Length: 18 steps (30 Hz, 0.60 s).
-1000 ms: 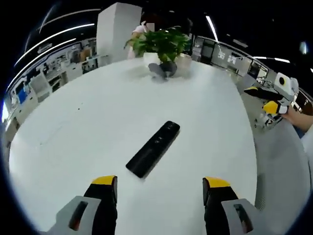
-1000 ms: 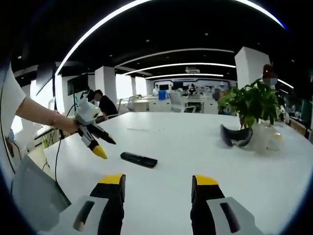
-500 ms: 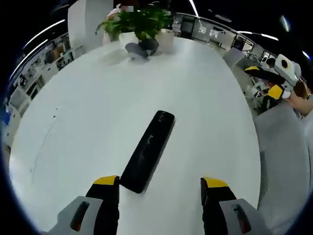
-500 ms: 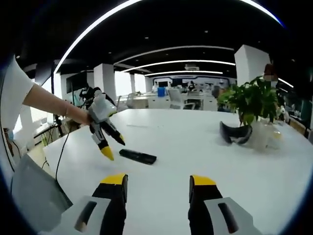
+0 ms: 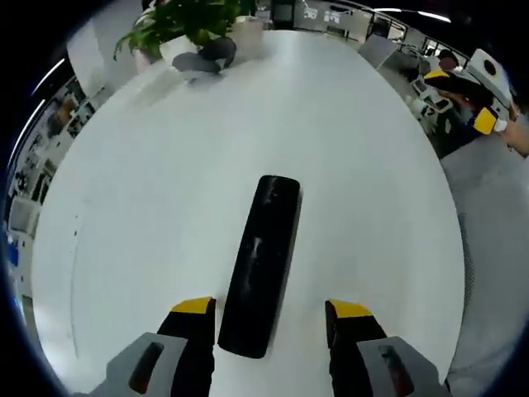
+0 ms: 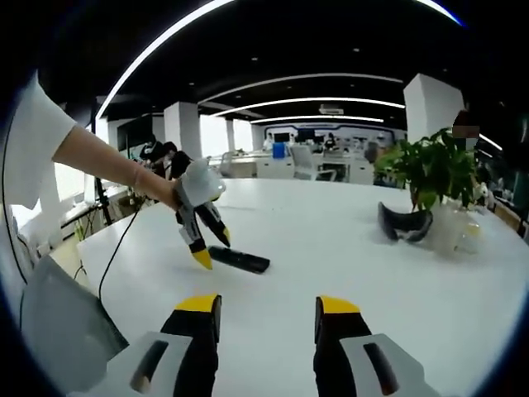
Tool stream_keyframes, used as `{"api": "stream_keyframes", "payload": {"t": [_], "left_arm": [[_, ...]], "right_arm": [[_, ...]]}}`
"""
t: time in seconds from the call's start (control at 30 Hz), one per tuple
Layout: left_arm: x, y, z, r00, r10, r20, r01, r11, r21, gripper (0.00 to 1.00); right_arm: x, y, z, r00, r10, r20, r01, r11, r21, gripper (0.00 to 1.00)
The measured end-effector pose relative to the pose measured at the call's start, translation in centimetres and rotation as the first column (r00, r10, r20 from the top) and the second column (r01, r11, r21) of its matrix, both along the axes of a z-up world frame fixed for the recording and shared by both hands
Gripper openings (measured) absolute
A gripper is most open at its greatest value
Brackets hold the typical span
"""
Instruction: Press the specified remote control buttons in sequence, fully releasing each button before pressing the next.
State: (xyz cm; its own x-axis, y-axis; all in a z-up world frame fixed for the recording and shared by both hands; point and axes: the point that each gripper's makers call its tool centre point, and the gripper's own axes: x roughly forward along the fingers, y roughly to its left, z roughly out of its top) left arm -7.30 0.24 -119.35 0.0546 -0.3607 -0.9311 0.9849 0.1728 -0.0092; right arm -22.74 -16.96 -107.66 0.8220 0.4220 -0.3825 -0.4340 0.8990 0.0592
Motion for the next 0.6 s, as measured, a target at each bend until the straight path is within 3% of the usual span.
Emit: {"api": "stream_keyframes", "payload": {"t": [0.4, 0.6], "left_arm": [[0.11, -0.91, -0.35, 0.999, -0.050, -0.012, 0.050, 0.997, 0.051, 0.51], [-0.43, -1.05, -0.31, 0.997, -0.073, -0.009, 0.073, 0.996, 0.060, 0.44]], "right_arm": [[-0.03, -0.11, 0.00, 1.000, -0.001, 0.004, 0.001, 1.000, -0.001, 0.41], [-0.09, -0.37, 0.03, 1.000, -0.016, 0.008, 0.016, 1.000, -0.003, 0.41]]}}
